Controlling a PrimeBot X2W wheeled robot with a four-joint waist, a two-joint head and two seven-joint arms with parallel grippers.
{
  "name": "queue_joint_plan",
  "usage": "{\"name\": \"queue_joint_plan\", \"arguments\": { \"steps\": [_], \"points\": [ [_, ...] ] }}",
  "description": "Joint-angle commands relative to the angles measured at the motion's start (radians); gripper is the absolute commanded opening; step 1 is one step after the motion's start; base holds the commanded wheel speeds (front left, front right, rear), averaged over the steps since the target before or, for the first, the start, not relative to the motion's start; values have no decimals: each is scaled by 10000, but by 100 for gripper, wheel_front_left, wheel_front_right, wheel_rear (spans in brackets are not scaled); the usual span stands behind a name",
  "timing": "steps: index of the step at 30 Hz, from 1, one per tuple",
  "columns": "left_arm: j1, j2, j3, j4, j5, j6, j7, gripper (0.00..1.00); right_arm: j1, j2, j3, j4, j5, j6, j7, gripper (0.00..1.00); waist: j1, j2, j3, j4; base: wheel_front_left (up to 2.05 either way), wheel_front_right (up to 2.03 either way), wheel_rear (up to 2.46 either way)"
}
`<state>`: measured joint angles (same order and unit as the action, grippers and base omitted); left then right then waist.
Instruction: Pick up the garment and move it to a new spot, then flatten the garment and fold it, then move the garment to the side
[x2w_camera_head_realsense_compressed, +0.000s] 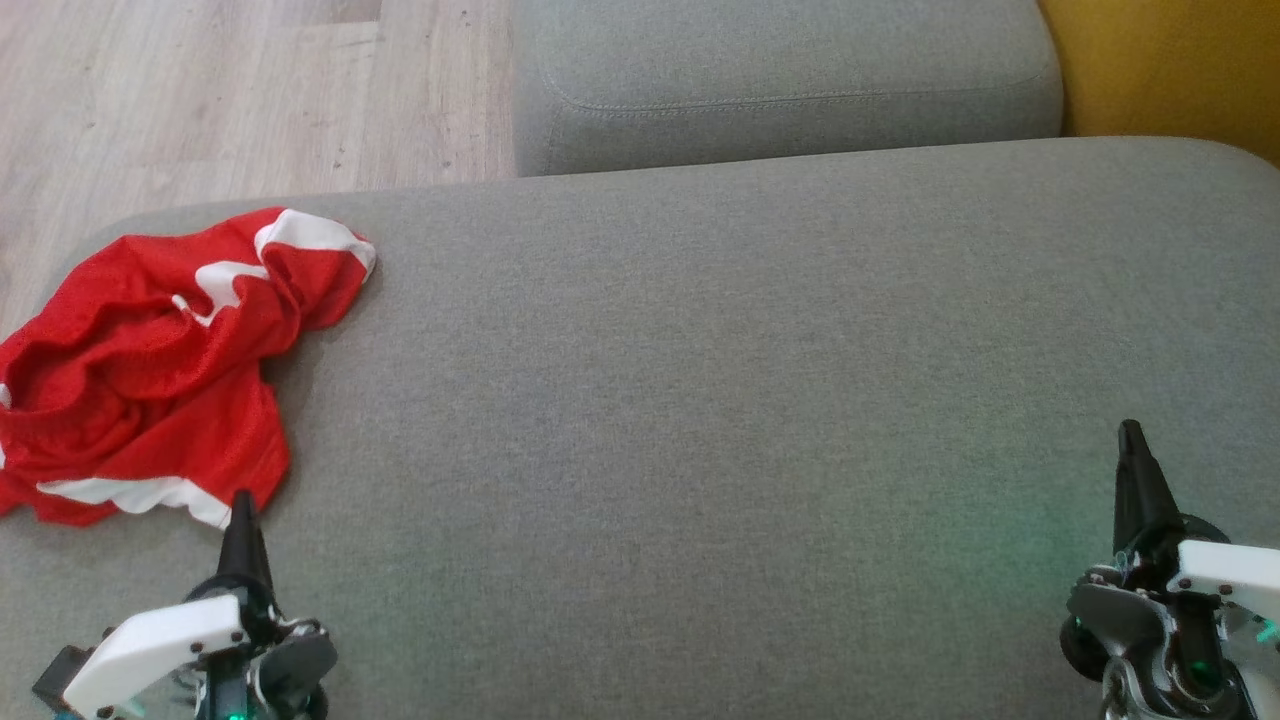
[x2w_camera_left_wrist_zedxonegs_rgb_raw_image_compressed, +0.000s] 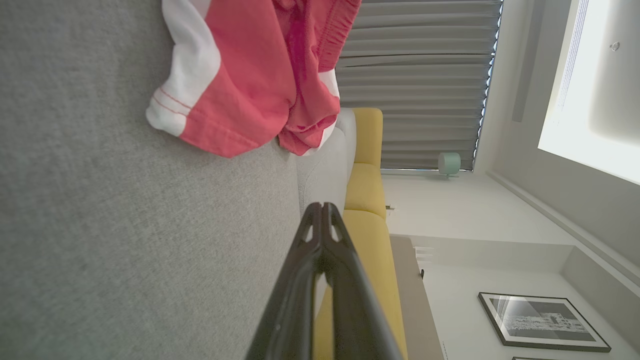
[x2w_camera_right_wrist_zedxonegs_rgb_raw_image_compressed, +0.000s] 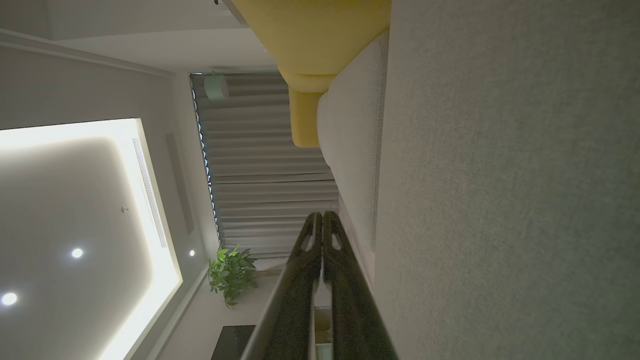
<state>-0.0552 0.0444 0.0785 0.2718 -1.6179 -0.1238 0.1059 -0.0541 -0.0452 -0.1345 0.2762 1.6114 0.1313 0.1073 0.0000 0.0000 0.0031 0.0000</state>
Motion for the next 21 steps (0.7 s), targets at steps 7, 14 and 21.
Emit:
{"name": "queue_joint_plan", "arguments": {
  "steps": [7, 14, 21],
  "points": [
    [-528, 58, 349, -270, 90, -69, 70, 0, -538, -50, 211, -315, -25, -6, 57, 0, 0, 0, 0, 0, 0, 0, 0],
    [-528, 58, 349, -270, 90, -69, 70, 0, -538, -50, 211, -315, -25, -6, 57, 0, 0, 0, 0, 0, 0, 0, 0],
    [-528, 58, 349, -270, 90, -69, 70, 0, -538, -50, 211, -315, -25, -6, 57, 0, 0, 0, 0, 0, 0, 0, 0]
  ]
}}
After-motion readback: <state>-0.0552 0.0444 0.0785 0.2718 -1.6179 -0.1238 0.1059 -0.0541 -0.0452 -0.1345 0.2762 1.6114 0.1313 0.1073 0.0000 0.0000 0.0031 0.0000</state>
